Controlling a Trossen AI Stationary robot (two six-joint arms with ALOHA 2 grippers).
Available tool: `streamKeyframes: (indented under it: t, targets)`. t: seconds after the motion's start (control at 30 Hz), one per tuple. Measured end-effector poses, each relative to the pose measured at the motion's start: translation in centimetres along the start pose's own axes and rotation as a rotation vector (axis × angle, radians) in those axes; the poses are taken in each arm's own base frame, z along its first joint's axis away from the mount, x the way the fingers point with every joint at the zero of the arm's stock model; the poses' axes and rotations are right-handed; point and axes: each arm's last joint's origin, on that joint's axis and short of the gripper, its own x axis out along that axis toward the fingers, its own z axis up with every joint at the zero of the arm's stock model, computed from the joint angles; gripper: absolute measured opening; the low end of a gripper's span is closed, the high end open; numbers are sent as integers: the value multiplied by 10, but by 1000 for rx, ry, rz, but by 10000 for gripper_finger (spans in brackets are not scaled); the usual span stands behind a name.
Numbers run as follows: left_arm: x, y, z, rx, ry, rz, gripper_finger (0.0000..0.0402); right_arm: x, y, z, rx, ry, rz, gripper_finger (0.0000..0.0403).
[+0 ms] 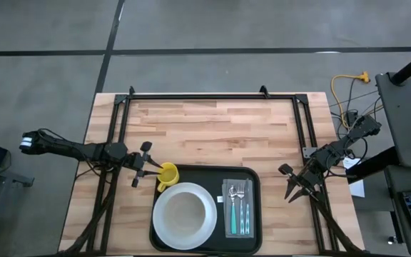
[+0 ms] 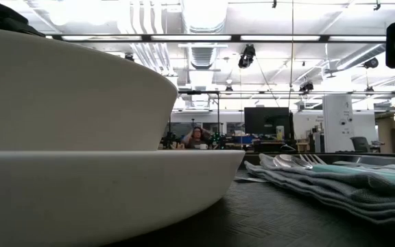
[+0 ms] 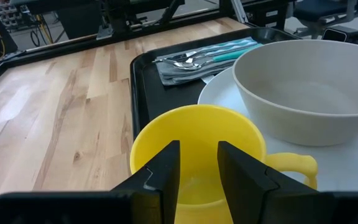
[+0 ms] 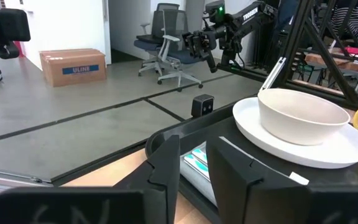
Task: Set up tray
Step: Return to Home Position
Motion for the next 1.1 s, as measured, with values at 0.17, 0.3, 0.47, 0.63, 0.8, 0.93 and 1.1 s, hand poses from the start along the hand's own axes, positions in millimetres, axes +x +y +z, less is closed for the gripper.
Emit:
streamKeyframes:
  t: [0.17, 0.3, 0.47, 0.63, 0.8, 0.93, 1.1]
  targets:
    - [0, 0, 0, 0, 0, 0, 94, 0, 0, 0, 0, 0, 0, 80]
    - [0, 0, 0, 0, 0, 0, 94, 0, 0, 0, 0, 0, 0, 85]
    - [0, 0, 0, 0, -1, 0, 94, 0, 0, 0, 0, 0, 0, 86]
    - [0, 0, 0, 0, 0, 0, 94, 0, 0, 0, 0, 0, 0, 77]
    - [0, 0, 0, 0, -1, 0, 94, 0, 0, 0, 0, 0, -1, 69]
    - [0, 0, 0, 0, 0, 0, 94, 0, 0, 0, 0, 0, 0, 68]
    - [0, 0, 0, 0, 0, 0, 94, 0, 0, 0, 0, 0, 0, 75]
